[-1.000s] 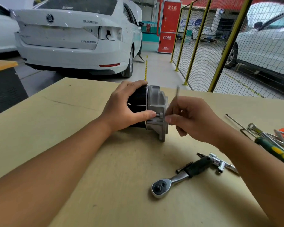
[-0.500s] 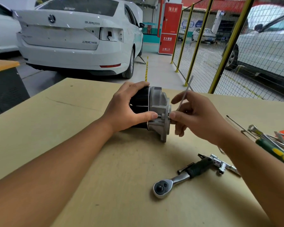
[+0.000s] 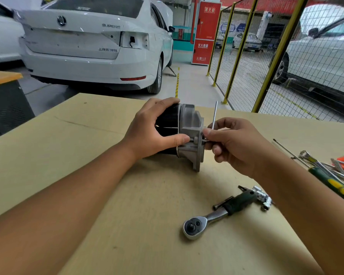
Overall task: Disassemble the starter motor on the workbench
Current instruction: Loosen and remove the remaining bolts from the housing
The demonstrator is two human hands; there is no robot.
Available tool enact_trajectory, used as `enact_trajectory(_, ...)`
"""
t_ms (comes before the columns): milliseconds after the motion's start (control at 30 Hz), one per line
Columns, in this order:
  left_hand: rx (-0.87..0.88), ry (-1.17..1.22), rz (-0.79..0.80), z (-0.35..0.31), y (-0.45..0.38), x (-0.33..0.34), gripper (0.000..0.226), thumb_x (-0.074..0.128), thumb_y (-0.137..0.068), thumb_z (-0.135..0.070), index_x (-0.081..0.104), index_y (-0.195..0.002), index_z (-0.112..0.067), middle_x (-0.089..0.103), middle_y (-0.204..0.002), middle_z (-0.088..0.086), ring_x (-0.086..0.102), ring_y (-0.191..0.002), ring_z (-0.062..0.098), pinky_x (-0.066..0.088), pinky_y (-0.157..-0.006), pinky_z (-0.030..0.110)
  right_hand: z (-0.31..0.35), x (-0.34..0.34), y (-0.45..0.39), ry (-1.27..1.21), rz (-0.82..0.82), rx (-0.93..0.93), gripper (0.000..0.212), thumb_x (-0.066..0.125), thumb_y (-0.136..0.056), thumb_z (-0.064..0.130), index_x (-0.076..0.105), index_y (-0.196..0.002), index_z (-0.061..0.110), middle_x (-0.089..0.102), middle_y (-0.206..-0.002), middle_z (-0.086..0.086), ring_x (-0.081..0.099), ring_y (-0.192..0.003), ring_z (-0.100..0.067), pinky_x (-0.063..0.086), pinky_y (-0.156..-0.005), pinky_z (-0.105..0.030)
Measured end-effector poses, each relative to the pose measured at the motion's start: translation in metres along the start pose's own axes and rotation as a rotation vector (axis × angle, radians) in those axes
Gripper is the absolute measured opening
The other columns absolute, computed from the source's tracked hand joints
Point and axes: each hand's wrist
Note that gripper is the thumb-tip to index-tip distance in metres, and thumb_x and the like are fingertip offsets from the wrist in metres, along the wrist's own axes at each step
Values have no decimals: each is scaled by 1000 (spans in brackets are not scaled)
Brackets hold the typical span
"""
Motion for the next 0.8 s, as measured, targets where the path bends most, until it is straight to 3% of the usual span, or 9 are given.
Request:
enact_trajectory(300, 0, 0, 7, -1, 1, -1, 90, 84, -66, -64, 57, -143, -27, 58, -121, -4, 59, -113, 8, 52, -97, 30, 0, 0, -1, -31, 1, 61, 30, 73, -88, 4, 58, -109, -10, 61, -70, -22, 53, -42, -12, 45, -39, -23)
enact_trajectory(400, -1, 4, 7, -1, 1, -1, 89, 84, -66, -63, 57, -143, -27, 58, -122, -5, 59, -113, 9, 52, -98, 31, -5, -3, -1, -4, 16, -31, 32, 74, -88, 5, 56, -110, -10, 62, -66, -22, 55, -43, -17, 48, -41, -27)
enact_trajectory(567, -3, 4, 17, -2, 1, -1, 90, 84, -67, -63, 56, -143, -27, 57, -122, -4, 59, -113, 10, 53, -97, 32, -7, -7, -1, 234, 68, -312, 19, 73, -89, 2, 55, -95, -1, 64, -67, -26, 63, -45, -36, 52, -43, -37)
enact_trajectory(800, -3, 6, 18, -1, 0, -1, 89, 84, -67, -63, 56, -143, -27, 57, -123, -5, 59, -115, 9, 52, -98, 28, -5, -11, -2, 353, 139, -424, 21, 70, -90, -3, 50, -86, -7, 65, -64, -21, 66, -47, -39, 53, -40, -41)
Point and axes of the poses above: each hand's wrist, its own y-axis away from the middle knuckle, its own x-axis out of the palm, z = x × y
